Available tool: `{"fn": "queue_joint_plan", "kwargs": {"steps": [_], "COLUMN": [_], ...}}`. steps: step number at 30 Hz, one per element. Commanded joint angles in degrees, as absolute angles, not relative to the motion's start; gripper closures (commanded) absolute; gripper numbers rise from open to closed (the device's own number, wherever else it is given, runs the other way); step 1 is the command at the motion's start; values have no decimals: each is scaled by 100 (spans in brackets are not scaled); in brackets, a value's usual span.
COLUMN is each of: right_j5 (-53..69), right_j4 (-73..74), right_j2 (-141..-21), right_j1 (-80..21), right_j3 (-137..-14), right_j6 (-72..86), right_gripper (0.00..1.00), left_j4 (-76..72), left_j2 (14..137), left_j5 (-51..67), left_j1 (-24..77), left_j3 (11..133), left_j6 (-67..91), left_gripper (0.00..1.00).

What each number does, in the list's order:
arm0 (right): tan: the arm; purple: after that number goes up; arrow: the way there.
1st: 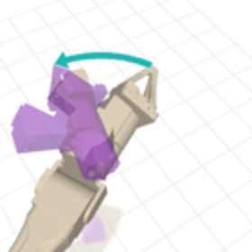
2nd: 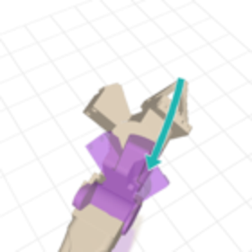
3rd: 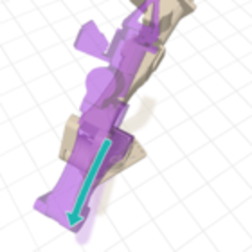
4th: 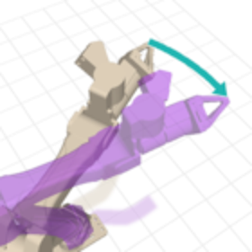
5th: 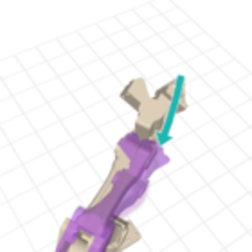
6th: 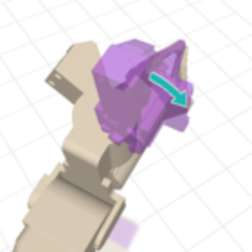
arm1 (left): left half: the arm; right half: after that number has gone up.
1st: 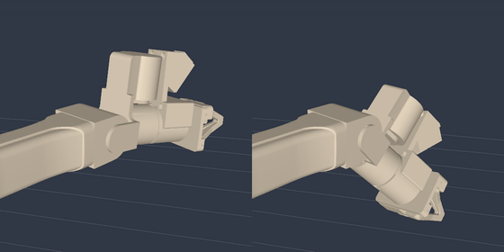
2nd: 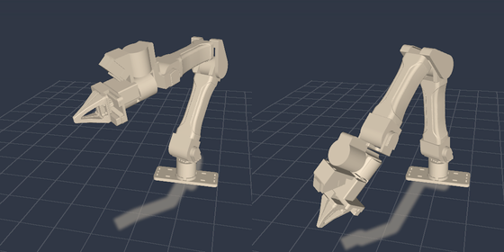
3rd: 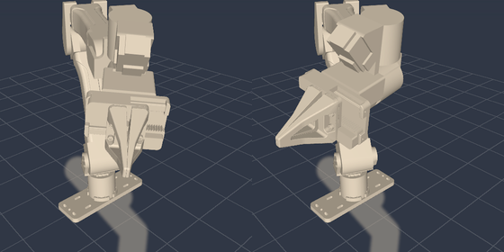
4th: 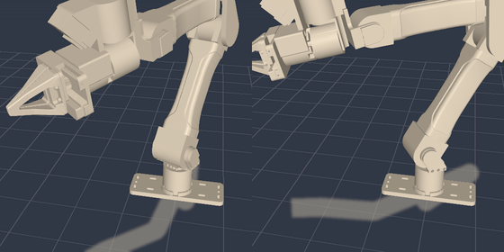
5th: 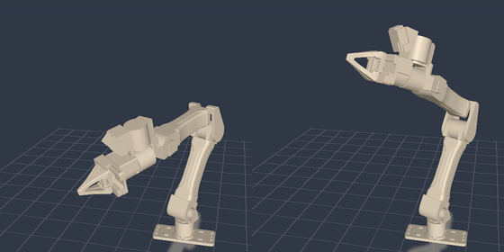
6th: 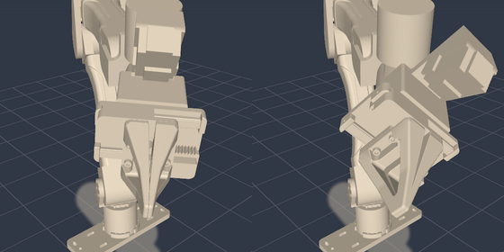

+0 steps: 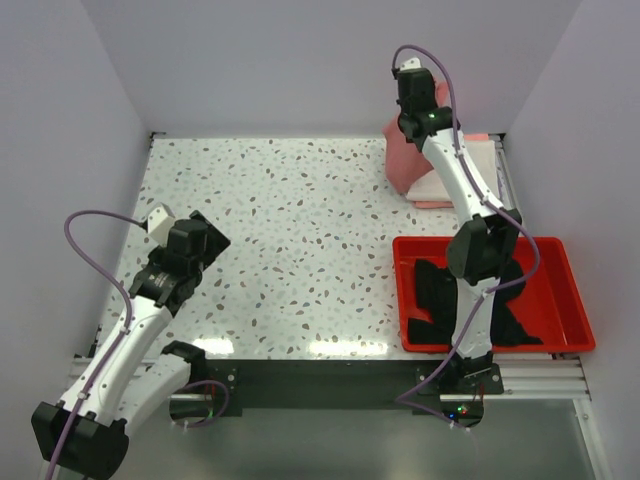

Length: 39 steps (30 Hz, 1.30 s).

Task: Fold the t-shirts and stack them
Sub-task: Neatly place the folded tshirt to the corner

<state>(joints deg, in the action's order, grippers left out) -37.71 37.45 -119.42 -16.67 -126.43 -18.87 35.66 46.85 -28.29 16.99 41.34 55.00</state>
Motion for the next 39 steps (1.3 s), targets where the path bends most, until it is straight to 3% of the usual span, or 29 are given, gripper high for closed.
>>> {"fn": "queue_joint_plan", "kwargs": {"steps": [1,18,25,39], "right_j5": [-3788,-3586,-2690,-2945], "right_j4": [3709,3656,3534,3085], "right_j2": [-11435,-12190,-12568,-12964], "right_j1": [-1521,-326,-18,527], "right_j3": [-12710,-12524,-12288,-12234], "right_j6": [-1802,-1240,-1090,-1248], "right_gripper": [100,100,100,100], "left_j4": [3568,3472,3445,3524], "left_j2": [4623,4851,4983,5062], "left_j5": [-2918,-2953,-2953,-3023], "left_j1": [1661,1661,1661,1661], "left_j3": [4096,4113,4166,4307], "left_j6": [5607,5608,5616,5607], "left_gripper": [0,0,0,0]}}
